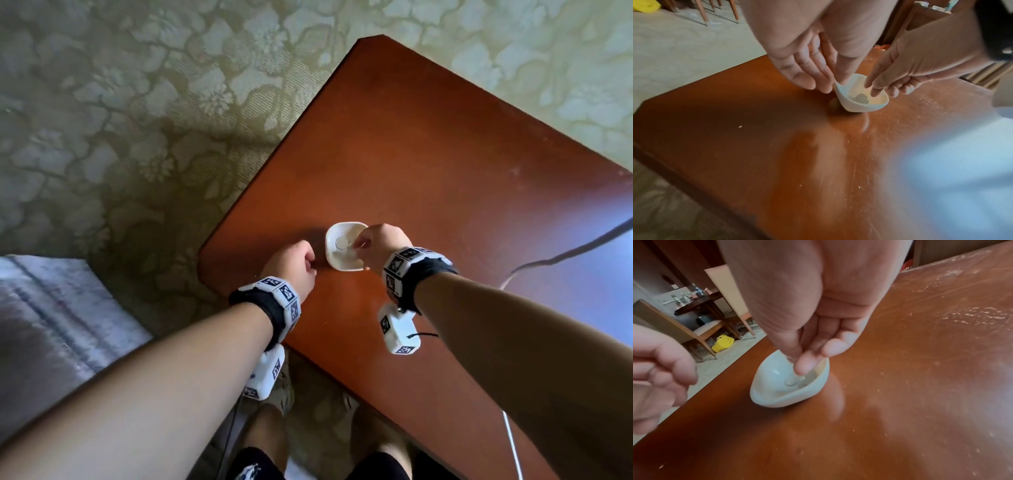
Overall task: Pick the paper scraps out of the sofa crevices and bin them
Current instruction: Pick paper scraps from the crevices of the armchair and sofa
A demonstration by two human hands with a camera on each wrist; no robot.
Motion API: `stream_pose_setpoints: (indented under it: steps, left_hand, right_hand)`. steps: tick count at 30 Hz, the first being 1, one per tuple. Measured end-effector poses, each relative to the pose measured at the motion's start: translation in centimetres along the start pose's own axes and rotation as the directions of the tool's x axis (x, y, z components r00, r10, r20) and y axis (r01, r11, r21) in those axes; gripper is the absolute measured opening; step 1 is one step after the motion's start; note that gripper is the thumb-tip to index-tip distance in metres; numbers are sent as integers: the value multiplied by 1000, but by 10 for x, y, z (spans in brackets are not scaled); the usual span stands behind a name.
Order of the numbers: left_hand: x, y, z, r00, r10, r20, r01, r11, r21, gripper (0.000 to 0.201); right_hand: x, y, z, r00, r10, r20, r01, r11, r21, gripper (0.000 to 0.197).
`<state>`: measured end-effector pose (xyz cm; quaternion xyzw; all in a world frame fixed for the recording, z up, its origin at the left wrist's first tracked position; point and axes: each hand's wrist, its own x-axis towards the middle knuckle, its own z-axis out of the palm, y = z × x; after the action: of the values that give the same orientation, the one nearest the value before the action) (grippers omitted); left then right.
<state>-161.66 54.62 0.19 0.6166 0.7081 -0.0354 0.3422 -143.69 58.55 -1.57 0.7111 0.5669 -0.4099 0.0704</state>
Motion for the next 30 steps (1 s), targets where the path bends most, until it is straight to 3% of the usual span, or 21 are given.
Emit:
stream_pose_setpoints:
  steps: [8, 12, 17, 21, 25, 30]
  left_hand:
    - [-12, -7, -12, 982, -76, -172, 65, 996, -68, 17]
    - [-20, -30, -23, 969, -188, -161, 165, 975, -148, 18]
    - [-55, -96, -42, 940, -312, -140, 282, 939, -199, 19]
    - [-113, -171, -51, 849, -478, -224, 393, 856, -335, 20]
    - [-180, -247, -56, 748, -626, -219, 507, 753, -419, 24]
    - [-274, -335, -67, 576, -789, -215, 586, 582, -564, 24]
  right_hand:
    - [2, -37, -11, 978, -207, -7, 204, 972, -115, 22]
    - [1, -80, 2, 948, -317, 18, 316, 936, -154, 19]
    - [-17, -156, 44, 893, -430, 134, 450, 867, -217, 12]
    - [-48, -231, 97, 796, -550, 252, 604, 750, -269, 14]
    - [-93, -311, 167, 668, -635, 389, 740, 624, -251, 14]
    - [-172, -401, 261, 513, -683, 521, 856, 454, -248, 12]
